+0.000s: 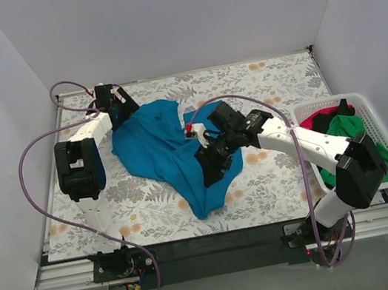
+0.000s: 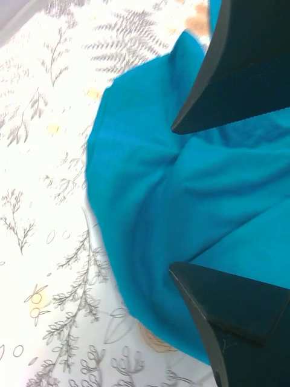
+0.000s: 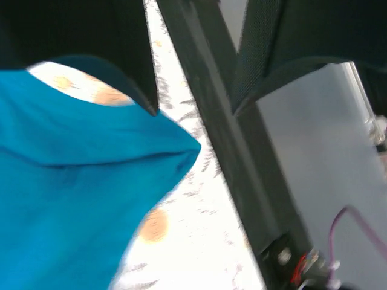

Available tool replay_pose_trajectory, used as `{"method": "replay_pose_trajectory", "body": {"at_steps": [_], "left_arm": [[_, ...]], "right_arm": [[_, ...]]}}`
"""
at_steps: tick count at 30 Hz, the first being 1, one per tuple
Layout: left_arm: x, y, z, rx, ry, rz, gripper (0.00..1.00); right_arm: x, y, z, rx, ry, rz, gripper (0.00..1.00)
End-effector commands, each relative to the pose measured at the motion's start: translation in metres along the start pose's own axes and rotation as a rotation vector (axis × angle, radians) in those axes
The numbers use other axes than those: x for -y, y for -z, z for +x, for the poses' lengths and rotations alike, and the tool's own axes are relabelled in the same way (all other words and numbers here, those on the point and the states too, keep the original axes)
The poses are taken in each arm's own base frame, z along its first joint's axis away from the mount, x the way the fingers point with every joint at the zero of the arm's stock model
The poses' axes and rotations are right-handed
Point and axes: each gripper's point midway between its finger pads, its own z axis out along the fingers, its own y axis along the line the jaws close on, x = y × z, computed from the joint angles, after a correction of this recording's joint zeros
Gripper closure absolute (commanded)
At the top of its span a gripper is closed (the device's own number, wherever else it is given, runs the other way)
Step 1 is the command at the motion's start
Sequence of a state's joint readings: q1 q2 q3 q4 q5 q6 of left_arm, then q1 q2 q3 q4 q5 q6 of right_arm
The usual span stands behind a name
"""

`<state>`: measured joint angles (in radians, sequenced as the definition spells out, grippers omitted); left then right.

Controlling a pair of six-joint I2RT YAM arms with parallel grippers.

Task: Fold and stack the t-shirts
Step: Flatten the tshirt out

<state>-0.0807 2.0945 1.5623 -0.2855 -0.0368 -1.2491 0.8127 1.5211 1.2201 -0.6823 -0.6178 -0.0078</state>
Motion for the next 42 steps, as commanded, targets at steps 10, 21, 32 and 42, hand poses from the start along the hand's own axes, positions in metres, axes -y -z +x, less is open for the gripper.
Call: {"method": "replay_pose_trajectory", "body": {"at_steps": [10, 21, 32, 42], "left_arm": [[-0.039, 0.156, 0.040, 0.021, 0.110, -0.064, 0.12], [-0.082, 0.169, 0.136, -0.153, 0.163, -0.107, 0.14], [-0.083, 0.142, 0.153, -0.207, 0.126, -0.141, 0.20], [-0.082, 0.104, 0.154, -0.244, 0.074, -0.187, 0.60]], "right_arm": [[0.181, 0.092, -0.005, 0.178, -0.354, 0.580, 0.39], [0.245, 0.077, -0.005, 0.200, -0.484, 0.630, 0.40], [0.250, 0.050, 0.026, 0.143, -0.533, 0.588, 0.47], [0.223, 0.018, 0.055, 0.086, -0.540, 0.492, 0.95]]}}
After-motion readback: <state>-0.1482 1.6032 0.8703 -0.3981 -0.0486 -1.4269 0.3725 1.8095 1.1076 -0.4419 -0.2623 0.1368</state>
